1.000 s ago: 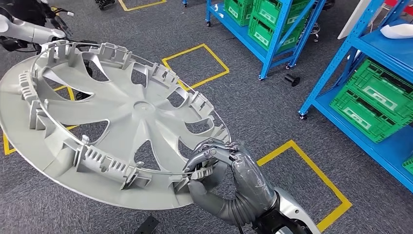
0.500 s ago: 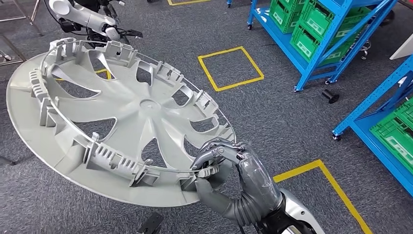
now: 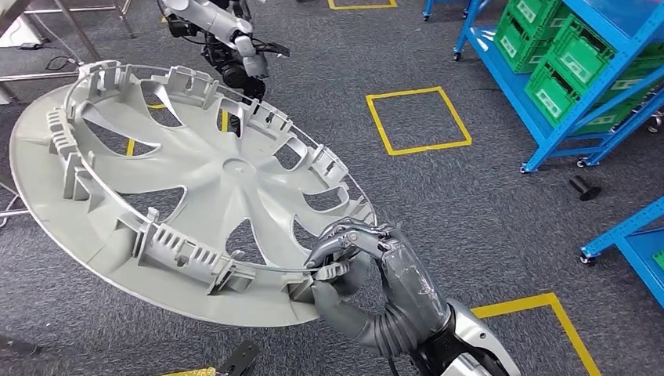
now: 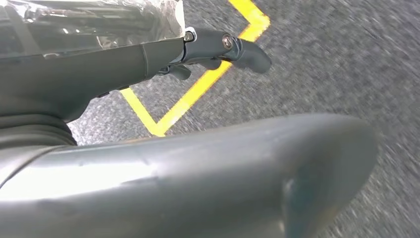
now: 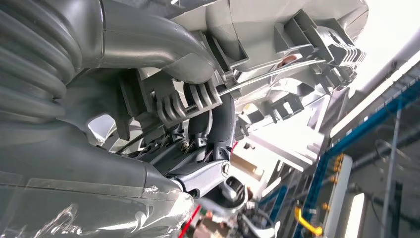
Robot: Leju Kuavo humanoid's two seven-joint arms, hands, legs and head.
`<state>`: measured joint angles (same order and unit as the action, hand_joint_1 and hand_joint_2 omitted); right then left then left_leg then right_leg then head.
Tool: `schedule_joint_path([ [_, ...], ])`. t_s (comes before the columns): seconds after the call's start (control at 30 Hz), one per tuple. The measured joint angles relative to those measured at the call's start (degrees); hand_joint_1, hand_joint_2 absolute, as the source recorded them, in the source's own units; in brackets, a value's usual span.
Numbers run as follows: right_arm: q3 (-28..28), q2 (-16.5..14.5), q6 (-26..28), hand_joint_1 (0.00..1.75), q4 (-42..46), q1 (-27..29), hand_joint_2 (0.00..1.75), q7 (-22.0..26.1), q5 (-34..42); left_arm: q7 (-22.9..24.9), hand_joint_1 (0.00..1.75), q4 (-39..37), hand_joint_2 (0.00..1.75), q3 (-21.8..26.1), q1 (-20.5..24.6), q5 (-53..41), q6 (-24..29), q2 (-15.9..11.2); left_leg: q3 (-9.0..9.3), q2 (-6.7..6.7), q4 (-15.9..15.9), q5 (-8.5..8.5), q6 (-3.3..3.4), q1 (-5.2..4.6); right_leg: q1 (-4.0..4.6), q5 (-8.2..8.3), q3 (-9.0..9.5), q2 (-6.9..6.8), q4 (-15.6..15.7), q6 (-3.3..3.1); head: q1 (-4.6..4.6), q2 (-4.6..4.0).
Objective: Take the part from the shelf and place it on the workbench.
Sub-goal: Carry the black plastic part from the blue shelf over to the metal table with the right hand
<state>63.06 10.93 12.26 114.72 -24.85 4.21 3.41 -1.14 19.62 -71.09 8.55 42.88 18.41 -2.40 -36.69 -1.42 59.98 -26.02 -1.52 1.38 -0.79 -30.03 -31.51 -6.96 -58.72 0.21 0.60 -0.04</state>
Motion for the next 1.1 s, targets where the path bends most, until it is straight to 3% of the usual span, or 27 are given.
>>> schedule_joint_path([
  [0.03, -0.03, 0.01, -0.24, 1.75, -0.08, -0.24, 1.75, 0.1, 0.27, 0.06, 0.0, 0.0, 1.75, 0.01, -0.02, 0.03, -0.08, -0.05, -0.06, 0.6, -0.01, 0.0, 0.39, -0.01, -0.17, -0.46, -0.02, 0.47, -0.3, 0.14, -0.2, 0.0],
  [0.1, -0.22, 0.05, -0.51, 1.75, -0.21, -0.65, 1.75, 0.34, 0.9, 0.18, 0.0, 0.0, 1.75, 0.01, 0.06, 0.11, -0.28, -0.1, -0.07, 1.79, -0.07, 0.07, 1.09, 0.0, -0.41, -2.92, -1.58, 3.18, -3.98, 0.18, -0.48, 0.0],
  [0.13, -0.29, 0.08, -0.54, 1.75, -0.3, -0.72, 1.75, 0.44, 1.08, 0.22, 0.0, 0.01, 1.75, 0.01, 0.13, 0.14, -0.35, -0.09, -0.09, 2.4, -0.07, 0.08, 1.31, -0.07, -0.41, -4.68, -3.27, 4.93, -7.54, 0.01, -0.73, 0.0],
  [0.2, -0.33, 0.15, -0.59, 1.75, -0.51, -0.68, 1.75, 0.61, 1.07, 0.24, 0.0, 0.01, 1.75, 0.01, 0.26, 0.18, -0.44, -0.09, -0.09, 3.85, -0.07, 0.09, 1.62, -0.38, -0.12, -7.06, -7.33, 6.45, -14.85, -0.54, -1.06, 0.0],
  [0.23, -0.34, 0.21, -0.64, 1.75, -0.62, -0.73, 1.75, 0.68, 1.08, 0.25, 0.0, 0.0, 1.75, 0.02, 0.27, 0.22, -0.49, -0.09, -0.07, 4.65, -0.06, 0.09, 1.68, -0.59, 0.08, -6.86, -8.55, 6.65, -16.42, -0.9, -1.14, 0.0],
  [0.27, -0.37, 0.26, -0.68, 1.75, -0.69, -0.78, 1.75, 0.74, 1.16, 0.27, 0.0, -0.01, 1.75, 0.02, 0.27, 0.27, -0.53, -0.1, 0.01, 5.51, -0.06, 0.09, 1.72, -0.78, 0.3, -5.54, -8.78, 6.87, -15.83, -1.33, -1.14, 0.0],
  [0.3, -0.39, 0.31, -0.66, 1.75, -0.72, -0.8, 1.75, 0.76, 1.25, 0.3, 0.0, -0.01, 1.75, 0.03, 0.27, 0.32, -0.58, -0.1, 0.12, 6.37, -0.05, 0.1, 1.72, -0.91, 0.54, -3.37, -8.0, 7.38, -13.22, -1.82, -1.13, 0.0],
  [0.37, -0.37, 0.32, -0.51, 1.75, -0.72, -0.69, 1.75, 0.78, 1.28, 0.31, 0.0, 0.0, 1.75, 0.04, 0.3, 0.38, -0.71, -0.03, 0.2, 7.91, -0.09, 0.15, 1.65, -0.95, 0.9, 0.83, -5.29, 9.93, -6.03, -2.91, -1.04, 0.0],
  [0.43, -0.32, 0.32, -0.32, 1.75, -0.72, -0.56, 1.75, 0.8, 1.07, 0.25, 0.0, 0.01, 1.75, 0.05, 0.33, 0.45, -0.82, 0.07, -0.14, 9.19, -0.2, 0.37, 1.28, -0.6, 1.16, 2.21, -3.69, 11.74, -2.03, -3.57, -1.08, 0.0],
  [0.5, -0.3, 0.27, -0.23, 1.75, -0.71, -0.51, 1.75, 0.81, 0.9, 0.2, 0.0, 0.01, 1.75, 0.05, 0.21, 0.5, -0.86, 0.1, -0.49, 10.43, -0.5, 0.74, 0.62, -0.31, 1.31, 2.08, -3.16, 10.93, -0.85, -3.67, -1.32, 0.0],
  [0.53, -0.3, 0.22, -0.22, 1.75, -0.71, -0.5, 1.75, 0.8, 0.86, 0.19, 0.0, 0.0, 1.75, 0.05, 0.07, 0.51, -0.88, 0.07, -0.59, 10.24, -0.51, 0.72, 0.37, -0.38, 1.2, 2.21, -2.69, 10.12, -0.07, -3.54, -1.38, 0.0],
  [0.6, -0.31, 0.11, -0.16, 1.75, -0.71, -0.49, 1.75, 0.78, 0.84, 0.2, 0.0, -0.01, 1.75, 0.05, -0.05, 0.51, -0.86, 0.0, -1.4, 7.22, 1.47, -0.7, -0.24, -0.75, 0.92, 2.65, -1.46, 8.41, 1.58, -3.26, -1.01, 0.0],
  [0.67, -0.29, 0.07, -0.07, 1.75, -0.71, -0.43, 1.75, 0.75, 0.83, 0.19, 0.0, -0.02, 1.75, 0.05, 0.11, 0.5, -0.87, -0.02, -4.11, 3.37, 7.68, -3.95, -0.89, -0.72, 0.87, 2.68, -0.76, 6.7, 2.1, -3.22, -0.63, 0.0],
  [0.73, -0.21, 0.07, -0.02, 1.75, -0.72, -0.32, 1.75, 0.75, 0.83, 0.2, 0.0, -0.02, 1.75, 0.05, 0.2, 0.47, -0.87, -0.04, -6.64, 2.18, 13.22, -5.83, -1.51, -0.31, 0.85, 2.39, -0.65, 4.9, 1.92, -3.09, -0.49, 0.0],
  [0.77, -0.15, 0.06, -0.02, 1.75, -0.72, -0.29, 1.75, 0.75, 0.83, 0.21, 0.0, -0.02, 1.75, 0.05, 0.16, 0.43, -0.87, -0.07, -6.56, 1.97, 13.25, -5.31, -1.77, -0.11, 0.8, 2.22, -0.62, 4.09, 1.79, -2.96, -0.4, 0.0],
  [0.83, -0.03, 0.04, -0.02, 1.75, -0.72, -0.28, 1.75, 0.75, 0.84, 0.24, 0.0, -0.03, 1.75, 0.05, 0.12, 0.34, -0.86, -0.18, -3.35, 0.74, 7.34, -2.1, -2.21, 0.16, 0.64, 1.68, -0.52, 2.57, 1.29, -2.48, -0.26, 0.0],
  [0.87, 0.01, 0.03, -0.02, 1.75, -0.72, -0.28, 1.75, 0.75, 0.85, 0.24, 0.0, -0.03, 1.75, 0.05, 0.17, 0.28, -0.85, -0.15, -1.36, -0.35, 3.84, -0.82, -2.19, 0.06, 0.72, 1.32, -0.54, 1.91, 0.91, -2.11, -0.14, 0.0],
  [0.93, 0.02, 0.02, -0.01, 1.75, -0.71, -0.3, 1.75, 0.74, 0.84, 0.22, 0.0, -0.01, 1.75, 0.05, 0.25, 0.18, -0.84, -0.07, 0.74, -1.59, -0.15, 0.14, -1.26, -0.24, 0.99, 0.71, -0.61, 0.92, 0.22, -1.46, -0.15, 0.0],
  [1.03, 0.03, 0.02, 0.0, 1.75, -0.68, -0.33, 1.75, 0.73, 0.83, 0.29, 0.0, -0.03, 1.75, 0.05, 0.02, 0.11, -0.8, -0.1, 0.5, -0.15, -0.31, 0.11, 0.55, -0.44, 0.97, 0.3, -0.54, 0.06, 0.03, -0.83, -0.43, 0.0],
  [1.1, 0.01, 0.03, 0.0, 1.75, -0.66, -0.32, 1.75, 0.74, 0.83, 0.36, 0.0, -0.04, 1.75, 0.05, -0.04, 0.0, -0.77, -0.17, 0.46, 1.03, -0.41, 0.25, 1.29, -0.34, 0.61, -1.55, -1.42, 2.23, -2.25, -0.43, -0.57, 0.0],
])
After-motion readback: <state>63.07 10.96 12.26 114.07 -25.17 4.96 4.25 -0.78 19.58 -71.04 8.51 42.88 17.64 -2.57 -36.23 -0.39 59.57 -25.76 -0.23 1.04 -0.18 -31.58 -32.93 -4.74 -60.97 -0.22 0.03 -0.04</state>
